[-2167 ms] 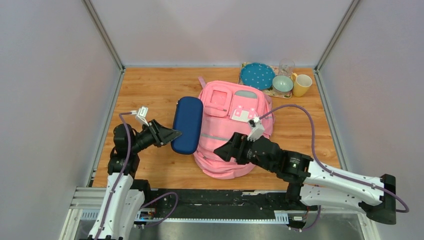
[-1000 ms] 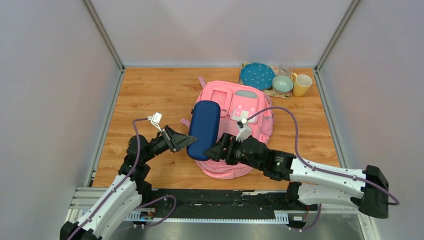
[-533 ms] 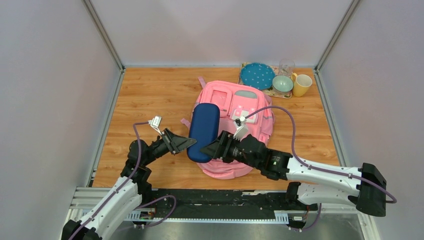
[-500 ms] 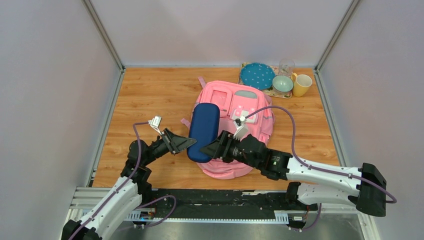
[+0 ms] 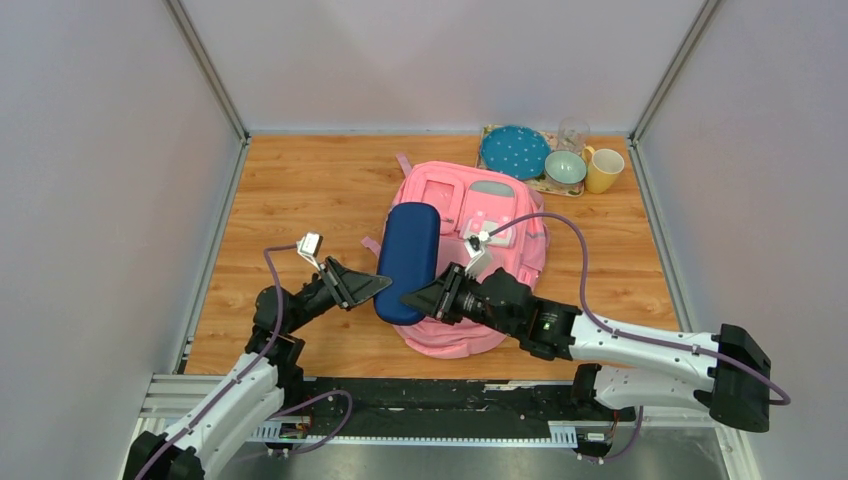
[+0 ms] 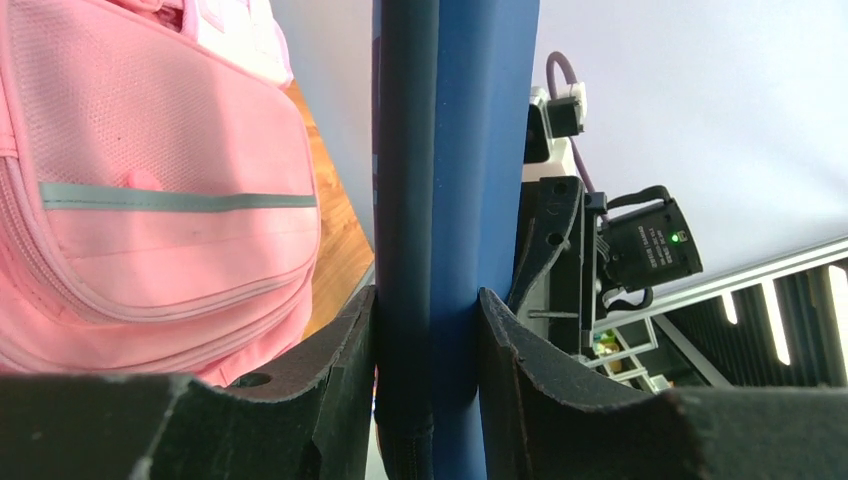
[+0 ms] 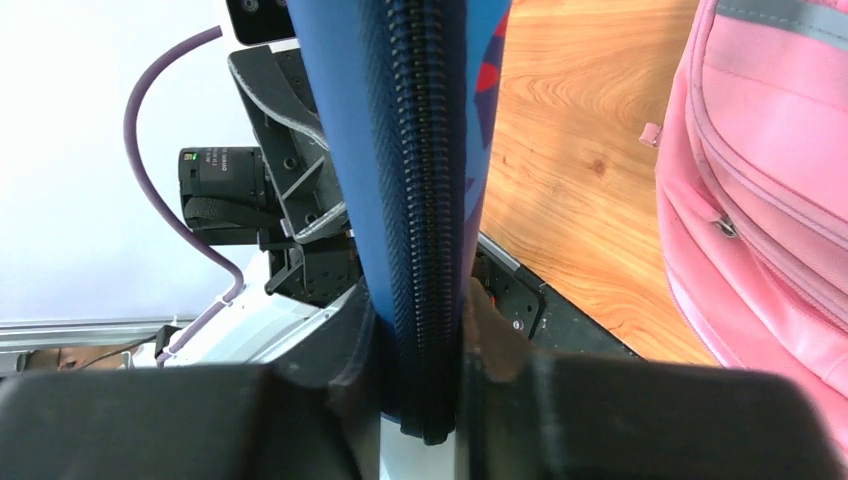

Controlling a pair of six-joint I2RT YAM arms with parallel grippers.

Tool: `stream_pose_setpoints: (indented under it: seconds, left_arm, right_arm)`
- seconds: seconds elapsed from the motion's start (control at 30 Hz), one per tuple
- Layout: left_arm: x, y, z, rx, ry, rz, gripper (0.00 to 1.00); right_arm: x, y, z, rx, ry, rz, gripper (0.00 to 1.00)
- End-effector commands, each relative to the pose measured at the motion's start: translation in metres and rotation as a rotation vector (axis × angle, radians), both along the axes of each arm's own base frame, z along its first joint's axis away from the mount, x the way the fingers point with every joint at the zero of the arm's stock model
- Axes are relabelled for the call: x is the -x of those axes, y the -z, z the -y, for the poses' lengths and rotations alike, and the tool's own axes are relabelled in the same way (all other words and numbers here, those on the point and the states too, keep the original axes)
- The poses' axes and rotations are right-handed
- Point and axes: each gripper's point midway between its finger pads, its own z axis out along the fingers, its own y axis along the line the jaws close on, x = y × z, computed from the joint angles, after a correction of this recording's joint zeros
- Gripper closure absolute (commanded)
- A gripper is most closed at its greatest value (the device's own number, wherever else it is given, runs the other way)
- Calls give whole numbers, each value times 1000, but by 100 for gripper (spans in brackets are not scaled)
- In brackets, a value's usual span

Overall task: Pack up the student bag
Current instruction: Pick up the stationery from the center of the board.

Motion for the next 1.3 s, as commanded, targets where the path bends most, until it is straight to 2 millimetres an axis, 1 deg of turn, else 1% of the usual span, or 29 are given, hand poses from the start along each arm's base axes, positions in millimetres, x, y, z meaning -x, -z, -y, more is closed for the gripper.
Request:
stream_pose_setpoints:
  seconds: [0.0, 0.07, 0.1, 0.13, 0.17, 0.23, 0.27, 0.33, 0.37, 0.4, 0.43, 0.47, 0.5, 0.53, 0.6, 0.63, 0.7, 0.73, 0.8, 0.83, 0.87, 0.9, 0.93, 0.97, 1.03, 1.07, 1.17, 1.2, 1.27]
  left_arm:
    - [11, -11, 1, 39, 35, 68, 100]
    - [11, -8, 1, 32, 39, 61, 98]
    - [12, -7, 2, 24, 43, 61, 91]
    - [9, -4, 2, 3, 38, 55, 83]
    - [9, -3, 2, -11, 38, 57, 65]
    - [5, 4, 3, -84, 26, 53, 51]
    - [3, 4, 3, -113, 19, 62, 42]
    - [-3, 13, 0, -237, -8, 63, 27]
    - [-7, 14, -3, -277, -32, 69, 27]
    - [-8, 16, -6, -347, -39, 87, 26]
    - [-9, 18, -8, -382, -45, 91, 25]
    - [-11, 19, -10, -415, -55, 100, 25]
    - [-10, 21, -12, -474, -45, 111, 25]
    - [-11, 26, -12, -511, -29, 104, 24]
    - [-7, 32, -12, -619, 9, 123, 24]
    - [-8, 41, -11, -677, 29, 110, 23]
    - [-12, 46, -14, -805, 20, 149, 23]
    - [-5, 51, -3, -845, 71, 176, 22]
    - [-10, 53, 1, -931, 62, 241, 22]
    - [3, 60, 16, -969, 135, 285, 22]
    - [-3, 63, 16, -1029, 107, 315, 21]
    - [-2, 59, 23, -1072, 125, 383, 21]
    - [-1, 68, 29, -1130, 153, 408, 21]
    - [1, 61, 39, -1166, 154, 474, 21]
    - [-1, 69, 47, -1266, 193, 562, 20]
    - [-1, 64, 54, -1304, 194, 649, 20]
    - [-7, 65, 71, -1340, 211, 785, 19]
    - [-8, 61, 80, -1323, 208, 828, 19]
    - [-12, 66, 86, -1348, 224, 895, 19]
  right_arm:
    - [-5, -30, 0, -82, 17, 36, 97]
    - [-6, -28, 5, -54, 27, 45, 100]
    - [-7, -28, 7, -48, 37, 49, 100]
    - [-7, -29, 9, -43, 42, 52, 100]
    - [-10, -23, 14, -16, 62, 51, 100]
    - [-12, -24, 23, -1, 92, 53, 100]
    - [-15, -11, 32, 59, 124, 41, 100]
    - [-19, -11, 48, 84, 180, 48, 100]
    - [-19, -1, 59, 133, 201, 36, 100]
    - [-19, -5, 69, 131, 222, 41, 100]
    - [-21, 5, 83, 179, 262, 38, 100]
    - [-22, 7, 91, 192, 285, 38, 100]
    - [-22, 1, 104, 178, 316, 40, 100]
    - [-24, 11, 119, 230, 357, 41, 100]
    - [-25, 10, 137, 248, 402, 45, 100]
    - [-27, 13, 157, 284, 455, 52, 100]
    - [-28, 8, 177, 291, 516, 49, 100]
    - [-28, 10, 199, 332, 566, 56, 100]
    - [-28, 1, 219, 339, 618, 63, 100]
    - [-28, 4, 235, 379, 658, 64, 100]
    - [-26, 1, 245, 372, 677, 66, 100]
    - [-26, -6, 252, 362, 693, 69, 100]
    - [-24, -3, 263, 387, 712, 67, 100]
    - [-23, -6, 269, 376, 725, 67, 100]
    - [-20, -6, 282, 391, 746, 64, 100]
    - [-18, -7, 287, 372, 756, 54, 100]
    - [-15, -3, 299, 370, 774, 41, 100]
    - [-14, -3, 301, 355, 775, 41, 100]
    - [-12, -3, 301, 335, 768, 34, 100]
